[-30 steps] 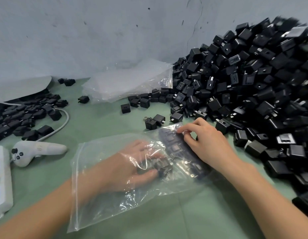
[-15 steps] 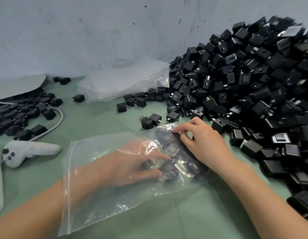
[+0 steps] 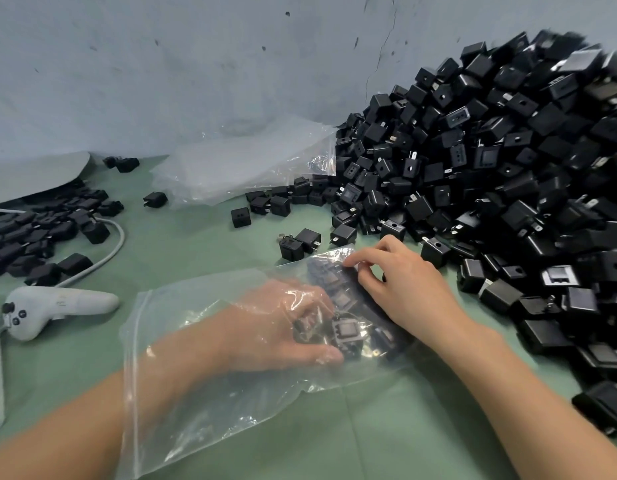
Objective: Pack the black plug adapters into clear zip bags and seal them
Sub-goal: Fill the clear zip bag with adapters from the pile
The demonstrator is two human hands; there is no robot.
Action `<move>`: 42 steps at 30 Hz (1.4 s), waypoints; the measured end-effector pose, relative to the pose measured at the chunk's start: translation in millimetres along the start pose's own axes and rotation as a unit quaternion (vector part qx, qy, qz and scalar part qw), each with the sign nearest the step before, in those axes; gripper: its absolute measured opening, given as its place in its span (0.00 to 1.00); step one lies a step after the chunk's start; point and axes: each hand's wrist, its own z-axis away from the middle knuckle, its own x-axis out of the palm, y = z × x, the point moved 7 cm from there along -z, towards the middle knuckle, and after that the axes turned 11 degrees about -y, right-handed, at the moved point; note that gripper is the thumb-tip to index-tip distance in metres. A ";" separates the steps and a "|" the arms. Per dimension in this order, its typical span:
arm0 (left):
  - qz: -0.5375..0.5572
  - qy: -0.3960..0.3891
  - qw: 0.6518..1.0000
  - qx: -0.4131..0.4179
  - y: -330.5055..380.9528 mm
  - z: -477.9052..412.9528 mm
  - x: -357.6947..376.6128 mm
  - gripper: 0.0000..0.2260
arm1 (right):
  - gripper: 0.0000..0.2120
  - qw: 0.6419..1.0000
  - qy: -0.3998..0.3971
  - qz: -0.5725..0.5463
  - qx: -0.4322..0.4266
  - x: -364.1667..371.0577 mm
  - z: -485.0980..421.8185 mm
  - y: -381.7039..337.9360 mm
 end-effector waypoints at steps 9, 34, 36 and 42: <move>-0.066 -0.003 0.998 -0.021 -12.8 -5.8 11.7 0.16 | 0.10 1.000 0.004 -0.001 0.002 0.5 0.1 -1.4; -0.097 0.046 0.994 0.014 -12.5 1.4 4.7 0.09 | 0.11 0.994 0.093 -0.047 0.008 -17.5 3.8 -0.2; -0.109 0.066 0.990 0.063 -5.8 4.3 1.8 0.07 | 0.12 0.990 0.116 -0.075 0.011 -24.8 4.5 0.7; -0.149 0.048 0.985 0.071 -4.8 0.7 9.3 0.10 | 0.10 0.995 0.094 -0.033 0.022 -16.5 5.2 -0.8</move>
